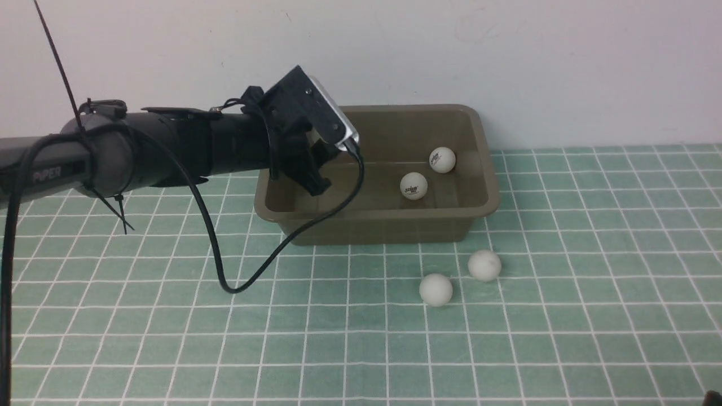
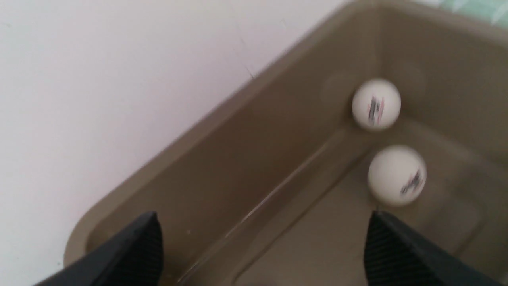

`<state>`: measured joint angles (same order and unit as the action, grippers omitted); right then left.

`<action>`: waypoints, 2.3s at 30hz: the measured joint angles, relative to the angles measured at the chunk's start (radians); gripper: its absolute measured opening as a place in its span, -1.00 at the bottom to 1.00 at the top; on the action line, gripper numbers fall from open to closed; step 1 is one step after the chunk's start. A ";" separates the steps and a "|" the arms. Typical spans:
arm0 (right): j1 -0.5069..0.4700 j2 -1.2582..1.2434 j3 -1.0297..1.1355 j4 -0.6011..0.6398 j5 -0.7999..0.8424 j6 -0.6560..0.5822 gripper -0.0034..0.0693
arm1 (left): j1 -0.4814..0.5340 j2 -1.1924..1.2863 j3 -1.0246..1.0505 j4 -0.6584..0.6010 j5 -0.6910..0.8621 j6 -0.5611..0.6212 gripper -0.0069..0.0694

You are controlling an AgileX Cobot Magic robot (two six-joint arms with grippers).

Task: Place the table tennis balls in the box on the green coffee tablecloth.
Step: 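Drop the ball into the bin, then reach for and grasp a ping pong ball on the table beside the basket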

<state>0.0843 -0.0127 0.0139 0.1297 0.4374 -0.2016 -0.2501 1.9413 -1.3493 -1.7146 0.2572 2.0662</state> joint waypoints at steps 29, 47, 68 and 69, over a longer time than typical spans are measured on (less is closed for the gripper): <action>0.000 0.000 0.000 0.000 0.000 0.000 0.36 | -0.277 -0.130 0.162 0.309 0.188 -0.563 0.49; 0.000 0.000 0.000 0.000 0.000 0.000 0.36 | -0.279 0.023 0.169 0.551 0.140 -0.797 0.49; 0.000 0.000 0.000 0.000 0.000 0.000 0.36 | -0.338 0.119 0.169 0.204 0.025 -0.400 0.58; 0.000 0.000 0.000 0.000 0.000 0.000 0.36 | -0.338 0.126 0.169 0.180 0.025 -0.371 0.58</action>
<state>0.0843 -0.0127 0.0139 0.1297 0.4374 -0.2016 -0.5878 2.0670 -1.1799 -1.5345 0.2823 1.6956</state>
